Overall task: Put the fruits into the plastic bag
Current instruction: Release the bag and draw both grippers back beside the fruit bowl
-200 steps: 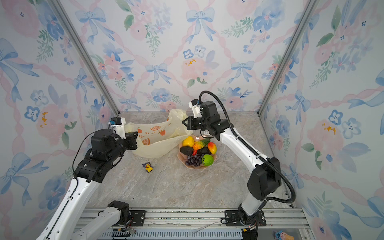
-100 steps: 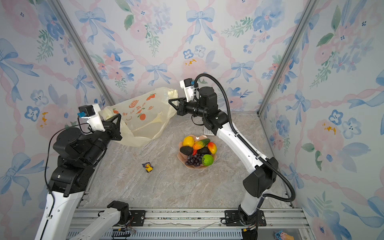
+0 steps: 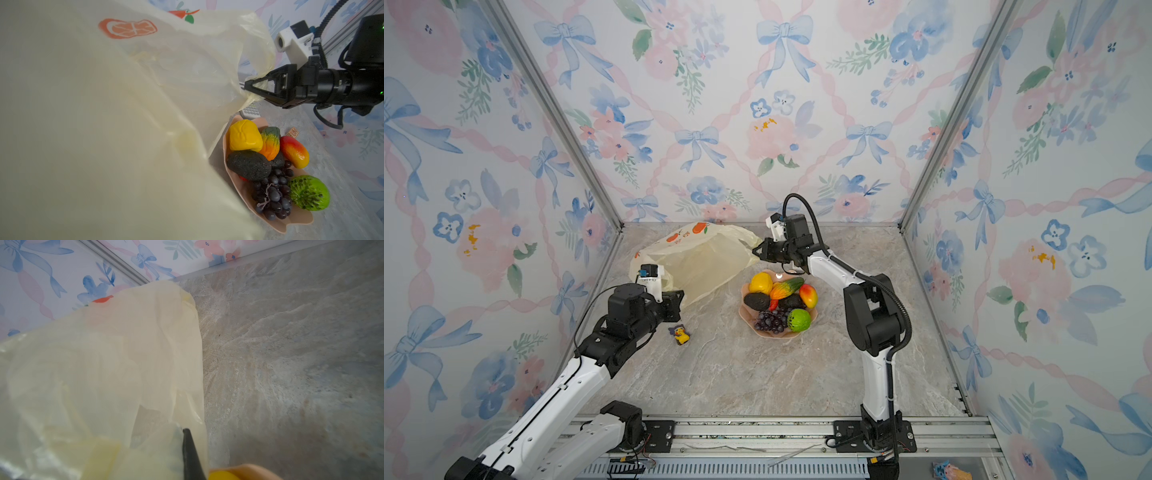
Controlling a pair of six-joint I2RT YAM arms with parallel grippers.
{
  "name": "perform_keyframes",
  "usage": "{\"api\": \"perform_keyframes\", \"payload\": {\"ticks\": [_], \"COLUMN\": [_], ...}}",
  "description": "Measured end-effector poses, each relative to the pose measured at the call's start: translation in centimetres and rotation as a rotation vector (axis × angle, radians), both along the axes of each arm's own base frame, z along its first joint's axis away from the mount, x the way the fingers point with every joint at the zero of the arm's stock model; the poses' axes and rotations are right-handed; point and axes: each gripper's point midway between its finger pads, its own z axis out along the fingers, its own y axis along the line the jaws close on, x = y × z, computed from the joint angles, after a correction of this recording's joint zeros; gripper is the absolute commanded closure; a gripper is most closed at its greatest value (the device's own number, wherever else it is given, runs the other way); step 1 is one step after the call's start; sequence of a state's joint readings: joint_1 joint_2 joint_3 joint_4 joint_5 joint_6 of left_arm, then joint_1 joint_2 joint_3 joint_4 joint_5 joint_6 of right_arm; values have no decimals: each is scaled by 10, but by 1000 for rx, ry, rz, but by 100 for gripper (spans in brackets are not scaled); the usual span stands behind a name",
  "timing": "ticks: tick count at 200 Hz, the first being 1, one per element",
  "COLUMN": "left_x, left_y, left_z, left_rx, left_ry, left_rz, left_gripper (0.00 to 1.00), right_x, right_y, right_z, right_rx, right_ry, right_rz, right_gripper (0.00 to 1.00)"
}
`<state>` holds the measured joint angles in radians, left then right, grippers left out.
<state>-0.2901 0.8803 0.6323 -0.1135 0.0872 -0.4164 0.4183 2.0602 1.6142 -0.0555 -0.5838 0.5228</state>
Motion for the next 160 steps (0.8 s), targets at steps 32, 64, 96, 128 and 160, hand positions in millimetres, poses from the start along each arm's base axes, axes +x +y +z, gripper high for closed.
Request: {"api": "perform_keyframes", "payload": {"ticks": [32,64,96,128,160], "left_x": [9,10,11,12,14], "left_y": [-17,-41,-66,-79,-83], "left_z": [-3,-23,-40,-51,-50], "left_rx": [-32,-48,-55,-56,-69], "left_ry": [-15,27,63,85,78], "left_rz": [-28,-79,-130,-152,-148], "left_gripper": [100,100,100,100,100], "right_x": [5,12,21,24,4], "right_y": [-7,-18,-34,-48,-65], "right_z": [2,1,-1,-3,1], "right_rx": [6,4,5,11,-8], "right_ry": [-5,-6,-4,-1,17], "right_rz": [-7,-27,-55,-71,-86], "right_gripper": [97,93,51,24,3]}}
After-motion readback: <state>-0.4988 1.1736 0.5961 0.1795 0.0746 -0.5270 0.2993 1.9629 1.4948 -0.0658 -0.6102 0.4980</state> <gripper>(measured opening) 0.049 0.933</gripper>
